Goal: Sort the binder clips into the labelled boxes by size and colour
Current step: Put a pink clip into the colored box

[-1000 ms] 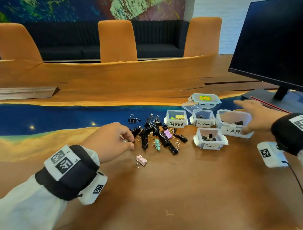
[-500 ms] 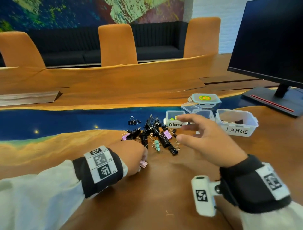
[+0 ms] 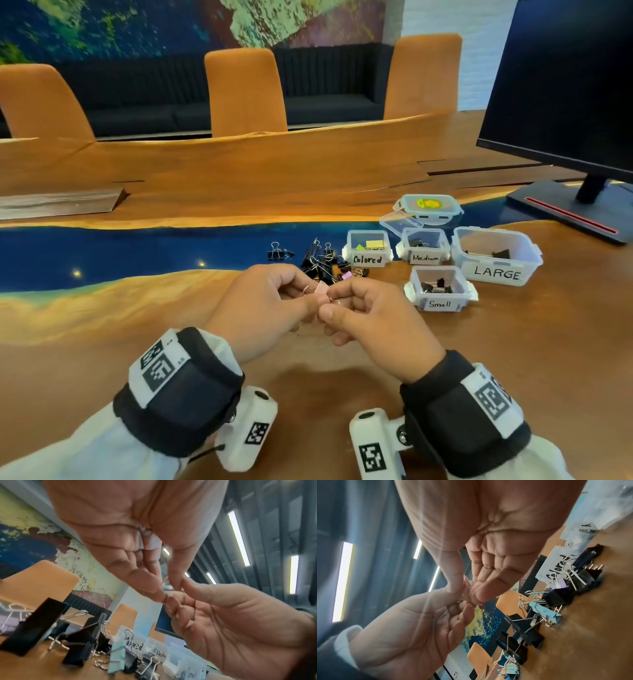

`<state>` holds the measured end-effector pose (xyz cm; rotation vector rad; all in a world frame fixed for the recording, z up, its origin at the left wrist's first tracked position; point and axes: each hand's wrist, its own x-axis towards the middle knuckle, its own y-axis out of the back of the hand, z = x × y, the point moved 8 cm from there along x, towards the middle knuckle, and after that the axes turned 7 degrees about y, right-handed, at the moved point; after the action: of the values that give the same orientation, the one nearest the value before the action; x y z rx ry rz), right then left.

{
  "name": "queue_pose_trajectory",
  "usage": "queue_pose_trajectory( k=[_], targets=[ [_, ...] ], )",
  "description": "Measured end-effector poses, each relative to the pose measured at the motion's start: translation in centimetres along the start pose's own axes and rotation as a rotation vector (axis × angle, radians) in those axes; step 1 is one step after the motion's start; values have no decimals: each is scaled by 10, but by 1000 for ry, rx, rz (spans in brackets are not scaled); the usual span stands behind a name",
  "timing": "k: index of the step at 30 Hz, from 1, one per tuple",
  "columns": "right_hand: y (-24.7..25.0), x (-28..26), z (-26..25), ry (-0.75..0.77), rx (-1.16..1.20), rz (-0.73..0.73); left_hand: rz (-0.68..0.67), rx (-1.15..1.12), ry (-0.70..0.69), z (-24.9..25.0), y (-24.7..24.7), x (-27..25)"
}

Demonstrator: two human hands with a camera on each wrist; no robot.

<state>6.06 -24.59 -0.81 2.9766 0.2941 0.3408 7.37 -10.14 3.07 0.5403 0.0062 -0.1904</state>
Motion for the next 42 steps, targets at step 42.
queue_pose_trajectory(
  k=[42],
  targets=[
    [46, 78, -38, -81, -811, -158, 8, -569, 223, -45, 5, 2]
  ],
)
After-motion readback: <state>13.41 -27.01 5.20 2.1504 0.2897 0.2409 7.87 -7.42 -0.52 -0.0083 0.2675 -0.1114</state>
